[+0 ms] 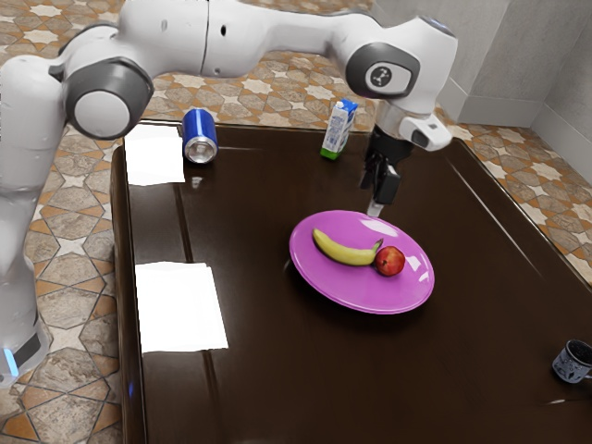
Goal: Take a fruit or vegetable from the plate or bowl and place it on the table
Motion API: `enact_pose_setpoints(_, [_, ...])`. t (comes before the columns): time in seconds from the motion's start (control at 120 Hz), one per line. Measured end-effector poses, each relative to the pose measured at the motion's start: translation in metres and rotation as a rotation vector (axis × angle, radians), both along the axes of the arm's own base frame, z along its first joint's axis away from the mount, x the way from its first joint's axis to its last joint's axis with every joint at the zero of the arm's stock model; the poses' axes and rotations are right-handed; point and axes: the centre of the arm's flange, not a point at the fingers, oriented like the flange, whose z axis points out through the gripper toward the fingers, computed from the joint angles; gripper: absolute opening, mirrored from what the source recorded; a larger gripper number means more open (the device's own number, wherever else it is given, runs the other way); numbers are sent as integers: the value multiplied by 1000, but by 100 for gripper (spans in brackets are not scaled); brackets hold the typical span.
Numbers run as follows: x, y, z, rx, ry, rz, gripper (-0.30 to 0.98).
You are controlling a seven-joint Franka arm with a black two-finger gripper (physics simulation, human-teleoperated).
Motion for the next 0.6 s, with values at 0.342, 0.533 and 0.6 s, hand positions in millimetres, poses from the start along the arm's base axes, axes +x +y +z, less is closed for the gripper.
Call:
enact_pose_setpoints(0.342, [24,-18,-48,-50,-20,-197,68])
enact_pose_setpoints(0.533, [35,-10,-66,-25,-46,-256,68])
enact_pose_setpoints(0.6, [40,-9,-72,-17,-60,-277,68])
